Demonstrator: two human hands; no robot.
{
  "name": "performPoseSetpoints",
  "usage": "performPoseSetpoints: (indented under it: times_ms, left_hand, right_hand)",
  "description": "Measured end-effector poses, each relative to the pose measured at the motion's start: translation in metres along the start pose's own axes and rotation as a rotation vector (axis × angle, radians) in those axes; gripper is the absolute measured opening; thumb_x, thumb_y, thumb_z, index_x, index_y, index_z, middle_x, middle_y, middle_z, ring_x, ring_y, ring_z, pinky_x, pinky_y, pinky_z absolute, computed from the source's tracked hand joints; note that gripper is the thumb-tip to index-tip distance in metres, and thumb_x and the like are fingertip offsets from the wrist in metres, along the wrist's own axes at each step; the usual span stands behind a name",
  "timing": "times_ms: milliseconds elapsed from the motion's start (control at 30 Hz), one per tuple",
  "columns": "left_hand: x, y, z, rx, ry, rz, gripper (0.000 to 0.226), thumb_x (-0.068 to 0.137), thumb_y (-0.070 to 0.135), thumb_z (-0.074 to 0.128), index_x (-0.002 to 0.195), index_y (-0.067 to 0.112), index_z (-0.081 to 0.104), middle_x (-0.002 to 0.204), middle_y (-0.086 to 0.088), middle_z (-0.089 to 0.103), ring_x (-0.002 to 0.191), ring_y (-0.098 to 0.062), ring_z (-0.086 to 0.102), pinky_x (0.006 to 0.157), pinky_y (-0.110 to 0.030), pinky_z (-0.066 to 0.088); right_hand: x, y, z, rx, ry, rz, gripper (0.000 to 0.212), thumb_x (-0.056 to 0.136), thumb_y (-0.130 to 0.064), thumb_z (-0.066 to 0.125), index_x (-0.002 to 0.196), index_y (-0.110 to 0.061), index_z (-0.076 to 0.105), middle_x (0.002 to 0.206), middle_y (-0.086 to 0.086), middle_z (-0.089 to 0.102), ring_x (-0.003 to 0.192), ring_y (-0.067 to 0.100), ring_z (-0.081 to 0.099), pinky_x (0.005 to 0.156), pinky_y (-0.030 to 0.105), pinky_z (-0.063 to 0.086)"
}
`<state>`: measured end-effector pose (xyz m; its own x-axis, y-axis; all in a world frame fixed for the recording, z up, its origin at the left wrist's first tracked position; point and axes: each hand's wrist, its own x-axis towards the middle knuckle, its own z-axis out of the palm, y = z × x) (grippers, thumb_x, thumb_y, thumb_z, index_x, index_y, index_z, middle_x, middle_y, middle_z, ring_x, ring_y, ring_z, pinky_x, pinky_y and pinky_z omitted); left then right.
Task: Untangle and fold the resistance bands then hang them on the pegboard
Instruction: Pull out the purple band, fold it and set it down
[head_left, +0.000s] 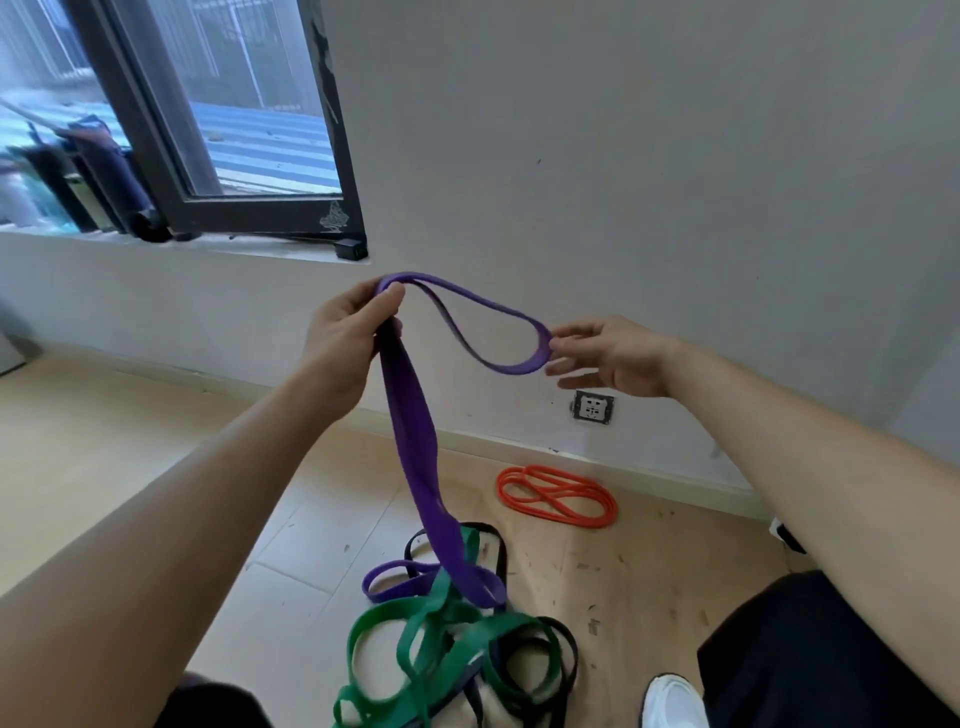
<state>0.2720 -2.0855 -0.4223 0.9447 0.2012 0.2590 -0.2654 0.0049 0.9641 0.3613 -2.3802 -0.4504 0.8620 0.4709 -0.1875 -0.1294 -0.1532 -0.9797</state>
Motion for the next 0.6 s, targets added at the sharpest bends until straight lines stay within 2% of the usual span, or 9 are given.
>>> performPoseSetpoints:
  times_ms: [100, 167, 233, 300, 400, 500, 600]
  left_hand:
    - [0.001, 0.012, 0.008, 0.003, -0.018, 0.072, 0.023, 0.1, 0.016, 0.062, 0.12, 0.008, 0.068, 0.074, 0.007, 0.057, 0.068, -0.01, 0.052, 0.07, -0.022, 0.046]
    - [-0.002, 0.014, 0.013, 0.076, -0.069, 0.092, 0.027, 0.098, 0.015, 0.064, 0.124, 0.007, 0.067, 0.072, 0.012, 0.061, 0.069, -0.008, 0.051, 0.07, -0.02, 0.046]
    - [-0.005, 0.013, 0.017, 0.147, -0.125, 0.099, 0.03, 0.097, 0.015, 0.065, 0.125, 0.007, 0.067, 0.071, 0.016, 0.063, 0.068, -0.006, 0.052, 0.07, -0.019, 0.046]
    - [-0.009, 0.013, 0.019, 0.208, -0.168, 0.103, 0.03, 0.097, 0.017, 0.065, 0.126, 0.01, 0.067, 0.071, 0.017, 0.064, 0.07, -0.006, 0.053, 0.072, -0.02, 0.047]
    - [-0.01, 0.015, 0.018, 0.226, -0.202, 0.095, 0.03, 0.097, 0.018, 0.066, 0.126, 0.01, 0.067, 0.071, 0.017, 0.065, 0.069, -0.006, 0.053, 0.072, -0.022, 0.047]
    - [-0.012, 0.01, 0.014, 0.217, -0.205, 0.052, 0.034, 0.093, 0.013, 0.071, 0.126, 0.011, 0.066, 0.077, 0.01, 0.068, 0.068, -0.007, 0.058, 0.071, -0.021, 0.049]
    - [-0.018, -0.001, 0.011, 0.375, -0.309, 0.007, 0.034, 0.088, 0.012, 0.076, 0.121, 0.016, 0.066, 0.093, 0.0, 0.075, 0.083, -0.013, 0.071, 0.079, -0.025, 0.058]
  right_hand:
    - [0.0, -0.001, 0.014, -0.277, -0.039, 0.005, 0.029, 0.092, -0.007, 0.068, 0.12, -0.011, 0.066, 0.121, 0.012, 0.07, 0.107, 0.022, 0.066, 0.098, 0.042, 0.053]
    - [0.0, -0.012, 0.028, -0.256, -0.024, -0.102, 0.039, 0.09, -0.01, 0.071, 0.128, -0.016, 0.062, 0.127, 0.006, 0.066, 0.114, 0.018, 0.063, 0.103, 0.042, 0.049]
    - [-0.003, -0.029, 0.044, -0.192, -0.055, -0.229, 0.057, 0.084, -0.023, 0.077, 0.137, -0.022, 0.055, 0.132, 0.001, 0.064, 0.12, 0.014, 0.061, 0.106, 0.039, 0.045]
    - [-0.006, -0.041, 0.064, -0.208, -0.103, -0.332, 0.064, 0.082, -0.031, 0.079, 0.14, -0.02, 0.052, 0.131, 0.003, 0.066, 0.123, 0.017, 0.061, 0.107, 0.037, 0.045]
    - [-0.008, -0.042, 0.084, -0.284, -0.094, -0.432, 0.045, 0.089, -0.033, 0.075, 0.127, -0.012, 0.064, 0.114, 0.016, 0.07, 0.11, 0.029, 0.067, 0.101, 0.044, 0.048]
    - [-0.009, -0.041, 0.081, -0.257, -0.049, -0.43, 0.03, 0.094, -0.026, 0.07, 0.116, -0.006, 0.07, 0.092, 0.01, 0.066, 0.084, 0.019, 0.065, 0.086, 0.036, 0.053]
    - [-0.009, -0.043, 0.074, -0.238, -0.067, -0.437, 0.022, 0.093, -0.02, 0.071, 0.11, -0.005, 0.071, 0.086, 0.001, 0.064, 0.077, 0.01, 0.06, 0.076, 0.027, 0.052]
